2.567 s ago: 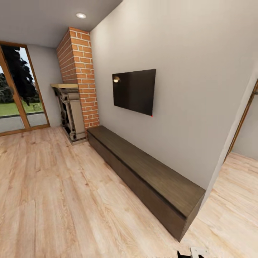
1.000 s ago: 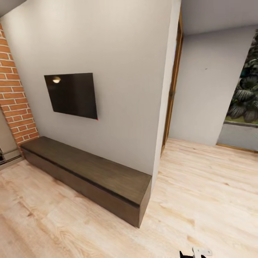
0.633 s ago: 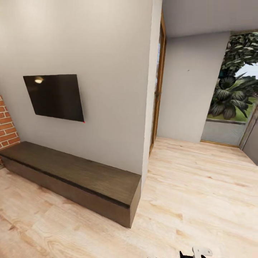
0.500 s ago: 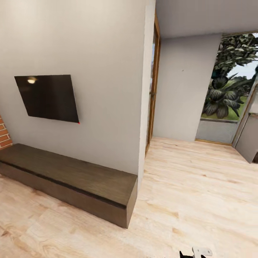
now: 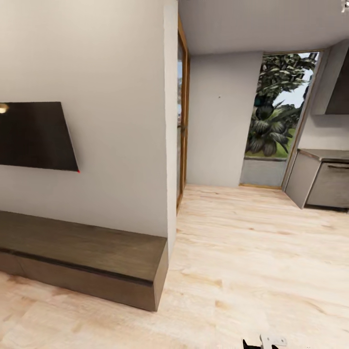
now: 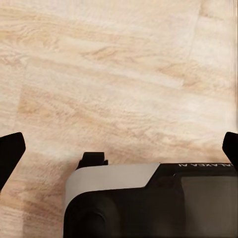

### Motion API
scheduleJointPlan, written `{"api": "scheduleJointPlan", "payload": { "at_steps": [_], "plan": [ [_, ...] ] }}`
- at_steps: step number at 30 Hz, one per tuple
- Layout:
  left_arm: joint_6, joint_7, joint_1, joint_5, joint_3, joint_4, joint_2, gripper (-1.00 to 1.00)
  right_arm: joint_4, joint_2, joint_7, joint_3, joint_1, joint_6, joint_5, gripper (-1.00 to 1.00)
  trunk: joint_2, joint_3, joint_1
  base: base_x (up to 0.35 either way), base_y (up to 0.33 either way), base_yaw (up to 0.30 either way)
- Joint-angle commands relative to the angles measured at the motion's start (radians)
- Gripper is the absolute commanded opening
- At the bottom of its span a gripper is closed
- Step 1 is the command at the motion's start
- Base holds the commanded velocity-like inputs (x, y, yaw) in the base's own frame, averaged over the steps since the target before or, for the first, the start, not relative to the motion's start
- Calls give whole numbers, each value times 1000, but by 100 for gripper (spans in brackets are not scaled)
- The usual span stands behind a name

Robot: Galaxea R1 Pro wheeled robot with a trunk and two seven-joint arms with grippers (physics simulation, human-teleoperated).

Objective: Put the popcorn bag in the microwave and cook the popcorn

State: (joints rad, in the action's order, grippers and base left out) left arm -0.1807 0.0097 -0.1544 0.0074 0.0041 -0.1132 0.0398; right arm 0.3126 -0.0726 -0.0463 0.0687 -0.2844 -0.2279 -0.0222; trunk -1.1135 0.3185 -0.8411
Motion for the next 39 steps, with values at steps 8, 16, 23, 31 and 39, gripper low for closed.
{"api": "scheduleJointPlan", "payload": {
  "at_steps": [8, 16, 23, 31, 39],
  "plan": [
    [-4, 0, 1, -8, -8, -2, 0, 100, -1, 0, 0, 2, -1, -4, -2, 100, 28, -11, 15, 0, 0, -300],
    [-5, -1, 1, -6, -7, -1, -1, 100, -1, 0, 0, 2, -1, -4, -2, 100, 28, -11, 15, 71, -33, -300],
    [-5, -1, 1, -11, -8, -1, -1, 100, -1, 0, 0, 1, -1, -4, -2, 100, 28, -11, 15, 295, -178, -300],
    [-5, 0, 1, -13, -9, -2, -1, 100, -1, 0, 0, 0, -1, -4, -2, 100, 28, -11, 15, 284, -237, -300],
    [-5, 0, 1, -13, -9, -2, -1, 100, 6, 2, 2, 4, -5, -4, -1, 100, 28, -11, 15, 249, -267, -300]
  ]
}}
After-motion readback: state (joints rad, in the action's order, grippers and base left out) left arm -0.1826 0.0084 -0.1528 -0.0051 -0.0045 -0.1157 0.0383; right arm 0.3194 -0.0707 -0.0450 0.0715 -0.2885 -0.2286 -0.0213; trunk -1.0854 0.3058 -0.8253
